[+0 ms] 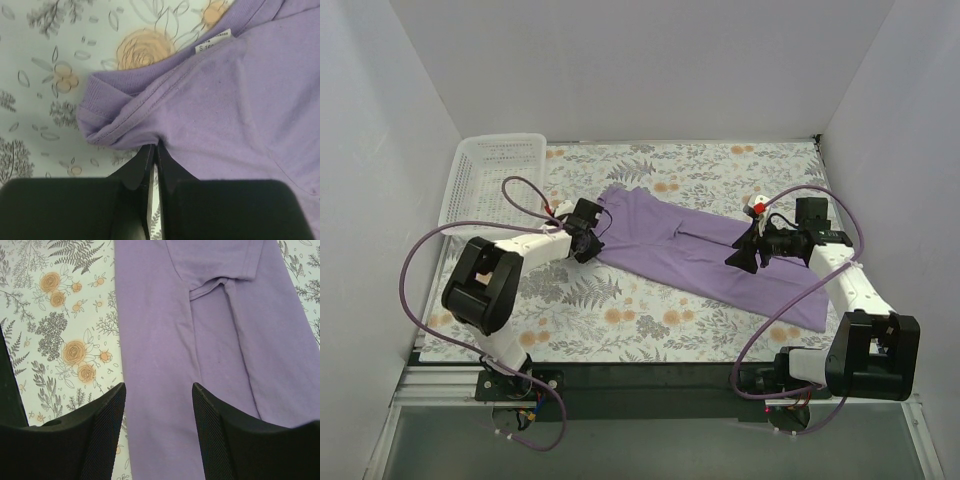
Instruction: Fold and stack the t-shirts
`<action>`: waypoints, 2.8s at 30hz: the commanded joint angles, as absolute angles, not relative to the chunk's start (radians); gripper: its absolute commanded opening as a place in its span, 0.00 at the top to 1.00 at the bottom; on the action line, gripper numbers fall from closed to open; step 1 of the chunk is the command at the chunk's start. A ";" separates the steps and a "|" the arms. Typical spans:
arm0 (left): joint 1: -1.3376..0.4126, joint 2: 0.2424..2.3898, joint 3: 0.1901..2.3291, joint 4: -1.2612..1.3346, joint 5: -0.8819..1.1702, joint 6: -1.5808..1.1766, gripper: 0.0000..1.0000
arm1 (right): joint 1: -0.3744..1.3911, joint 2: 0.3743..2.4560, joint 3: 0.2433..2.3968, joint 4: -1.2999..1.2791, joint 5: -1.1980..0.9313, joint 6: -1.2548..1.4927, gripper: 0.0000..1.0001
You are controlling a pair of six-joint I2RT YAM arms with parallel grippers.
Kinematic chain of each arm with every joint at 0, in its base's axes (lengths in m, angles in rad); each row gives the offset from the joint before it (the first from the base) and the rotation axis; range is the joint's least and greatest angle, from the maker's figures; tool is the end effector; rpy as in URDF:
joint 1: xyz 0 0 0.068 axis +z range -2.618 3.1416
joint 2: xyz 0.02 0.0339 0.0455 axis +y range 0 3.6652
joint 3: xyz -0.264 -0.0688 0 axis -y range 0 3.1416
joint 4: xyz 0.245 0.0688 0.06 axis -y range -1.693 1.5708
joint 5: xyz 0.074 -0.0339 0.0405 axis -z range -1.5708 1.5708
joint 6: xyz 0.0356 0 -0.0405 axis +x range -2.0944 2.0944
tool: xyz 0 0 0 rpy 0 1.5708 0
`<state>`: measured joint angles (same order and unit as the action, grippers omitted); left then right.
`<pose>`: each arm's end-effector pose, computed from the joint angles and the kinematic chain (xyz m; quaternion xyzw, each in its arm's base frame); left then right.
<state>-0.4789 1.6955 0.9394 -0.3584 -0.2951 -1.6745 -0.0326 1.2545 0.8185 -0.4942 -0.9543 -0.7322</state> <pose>0.2886 -0.1382 0.1540 -0.5698 0.7777 -0.1290 0.2322 0.2427 0.0211 0.2395 -0.4248 0.7425 0.3000 0.4221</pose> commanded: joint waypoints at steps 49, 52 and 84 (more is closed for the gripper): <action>-0.897 1.038 0.566 -0.088 0.239 -1.212 0.36 | -0.054 1.124 0.744 -0.673 -0.609 -1.012 0.30; -0.934 1.139 0.546 -0.014 0.180 -1.336 0.39 | -0.093 1.138 0.735 -0.687 -0.583 -0.976 0.30; -0.956 1.911 1.045 -0.319 -0.189 -2.065 0.80 | -0.155 1.128 0.704 -0.604 -0.727 -0.850 0.31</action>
